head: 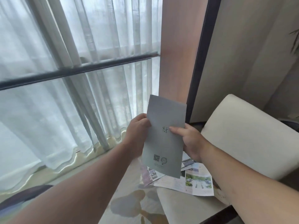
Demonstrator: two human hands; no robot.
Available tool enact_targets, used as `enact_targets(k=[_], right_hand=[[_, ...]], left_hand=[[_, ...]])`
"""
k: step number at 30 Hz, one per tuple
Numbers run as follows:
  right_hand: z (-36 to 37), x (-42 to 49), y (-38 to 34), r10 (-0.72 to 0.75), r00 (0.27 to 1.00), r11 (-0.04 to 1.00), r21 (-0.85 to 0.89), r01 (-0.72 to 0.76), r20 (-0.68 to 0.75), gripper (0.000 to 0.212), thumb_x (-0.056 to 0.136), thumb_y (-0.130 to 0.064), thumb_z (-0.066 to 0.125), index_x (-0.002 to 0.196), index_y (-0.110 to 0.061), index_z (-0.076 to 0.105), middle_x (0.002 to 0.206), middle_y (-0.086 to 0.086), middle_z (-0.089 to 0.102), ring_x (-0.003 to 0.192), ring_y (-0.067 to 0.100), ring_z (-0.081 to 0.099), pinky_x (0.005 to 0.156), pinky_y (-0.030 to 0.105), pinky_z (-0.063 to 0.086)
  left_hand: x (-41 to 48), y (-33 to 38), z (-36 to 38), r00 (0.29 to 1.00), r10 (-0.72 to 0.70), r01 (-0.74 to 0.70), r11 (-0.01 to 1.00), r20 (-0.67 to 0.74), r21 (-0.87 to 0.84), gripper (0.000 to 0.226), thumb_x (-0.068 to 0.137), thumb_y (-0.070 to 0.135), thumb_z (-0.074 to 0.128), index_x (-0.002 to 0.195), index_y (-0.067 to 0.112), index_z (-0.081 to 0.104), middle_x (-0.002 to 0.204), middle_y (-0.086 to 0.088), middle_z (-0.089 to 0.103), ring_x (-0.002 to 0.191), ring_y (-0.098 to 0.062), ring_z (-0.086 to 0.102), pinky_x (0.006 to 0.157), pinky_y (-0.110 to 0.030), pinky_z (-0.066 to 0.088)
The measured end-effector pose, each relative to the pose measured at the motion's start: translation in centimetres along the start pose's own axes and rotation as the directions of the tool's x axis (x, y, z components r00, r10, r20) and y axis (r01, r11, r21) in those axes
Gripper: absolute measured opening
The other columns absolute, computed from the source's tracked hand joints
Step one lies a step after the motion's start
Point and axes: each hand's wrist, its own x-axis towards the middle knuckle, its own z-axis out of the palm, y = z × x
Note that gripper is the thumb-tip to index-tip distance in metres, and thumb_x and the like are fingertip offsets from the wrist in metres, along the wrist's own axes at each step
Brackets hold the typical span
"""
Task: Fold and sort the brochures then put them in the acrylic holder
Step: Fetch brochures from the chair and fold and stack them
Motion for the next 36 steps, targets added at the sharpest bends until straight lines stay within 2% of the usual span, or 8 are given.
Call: enact_targets(k=[7, 10, 18, 20, 25, 28, 32, 36], right_hand=[[7.7, -1.4, 0.5, -0.121, 0.99, 0.992, 0.039, 0.124, -0.068, 0.018, 0.097, 0.001, 0.05, 0.101, -0.013, 0.059, 0.095, 0.01, 0.074, 0.074, 0.025, 0.072, 0.066, 0.042, 0.061], [10.0, -1.8, 0.5, -0.13, 0.991, 0.99, 0.061, 0.129, 0.012, 0.018, 0.097, 0.001, 0.05, 0.1, -0.015, 0.059, 0.083, 0.006, 0.076, 0.069, 0.022, 0.073, 0.057, 0.037, 0.059], [13.3, -1.3, 0.4, -0.082, 0.996, 0.992, -0.091, 0.085, 0.038, 0.054, 0.09, -0.016, 0.065, 0.138, -0.022, 0.041, 0.122, 0.008, 0.064, 0.092, 0.026, 0.072, 0.081, 0.052, 0.059], [13.5, -1.0, 0.1, -0.003, 0.99, 1.0, -0.021, 0.006, 0.138, 0.047, 0.092, -0.015, 0.062, 0.136, -0.011, 0.046, 0.11, 0.012, 0.072, 0.086, 0.027, 0.074, 0.074, 0.045, 0.061], [14.3, -0.2, 0.7, -0.052, 0.978, 0.996, -0.055, 0.064, 0.2, 0.015, 0.096, -0.006, 0.055, 0.101, -0.012, 0.068, 0.093, 0.01, 0.077, 0.078, 0.028, 0.074, 0.062, 0.04, 0.06], [15.1, 0.4, 0.7, -0.061, 0.963, 0.998, -0.016, 0.068, 0.263, 0.016, 0.096, -0.007, 0.055, 0.105, -0.012, 0.067, 0.093, 0.009, 0.077, 0.081, 0.029, 0.074, 0.071, 0.044, 0.062], [16.8, 1.3, 1.4, -0.027, 0.936, 0.998, -0.043, 0.045, 0.352, 0.019, 0.094, -0.007, 0.054, 0.103, -0.017, 0.067, 0.096, 0.009, 0.077, 0.081, 0.028, 0.074, 0.07, 0.042, 0.061], [19.9, 1.4, 2.9, -0.066, 0.935, 0.972, -0.191, 0.14, 0.348, 0.026, 0.09, -0.007, 0.053, 0.1, -0.025, 0.069, 0.096, 0.005, 0.076, 0.088, 0.033, 0.073, 0.08, 0.053, 0.06]], left_hand=[[-3.1, 0.6, -7.7, 0.967, 0.143, -0.052, 0.922, -0.211, 0.385, 0.034, 0.081, 0.019, 0.052, 0.115, 0.017, 0.057, 0.112, 0.001, 0.06, 0.096, -0.02, 0.063, 0.076, -0.034, 0.054], [-4.0, 1.2, -9.9, 0.987, -0.05, 0.08, 0.978, -0.153, 0.195, 0.046, 0.082, 0.021, 0.058, 0.128, 0.016, 0.049, 0.116, -0.01, 0.065, 0.096, -0.028, 0.068, 0.082, -0.04, 0.057], [-6.1, 3.0, -12.2, 0.984, 0.012, -0.024, 0.998, -0.177, -0.062, 0.04, 0.086, -0.011, 0.044, 0.119, 0.005, 0.06, 0.111, -0.02, 0.07, 0.094, -0.037, 0.069, 0.076, -0.041, 0.058], [-6.5, 3.2, -12.7, 0.988, 0.032, -0.046, 0.995, -0.153, -0.09, 0.043, 0.086, -0.012, 0.043, 0.122, 0.005, 0.058, 0.115, -0.02, 0.069, 0.095, -0.036, 0.068, 0.079, -0.042, 0.057], [-6.6, 2.9, -13.0, 0.901, 0.203, -0.053, 0.929, -0.384, 0.367, 0.036, 0.086, 0.007, 0.052, 0.119, 0.021, 0.055, 0.115, -0.009, 0.065, 0.098, -0.026, 0.067, 0.085, -0.047, 0.057], [-6.7, 2.9, -13.4, 0.905, 0.115, -0.001, 0.963, -0.408, 0.27, 0.048, 0.084, 0.012, 0.054, 0.13, 0.023, 0.048, 0.12, -0.006, 0.062, 0.101, -0.024, 0.067, 0.077, -0.039, 0.057], [-7.2, 2.5, -14.9, 0.881, 0.032, 0.071, 0.978, -0.471, 0.198, 0.029, 0.082, 0.006, 0.051, 0.104, 0.023, 0.06, 0.103, -0.01, 0.072, 0.085, -0.027, 0.072, 0.076, -0.043, 0.061], [-8.1, 1.2, -17.3, 0.777, 0.172, 0.169, 0.87, -0.605, 0.464, 0.056, 0.087, 0.025, 0.058, 0.139, 0.027, 0.038, 0.125, 0.0, 0.051, 0.111, -0.019, 0.056, 0.091, -0.044, 0.051]])
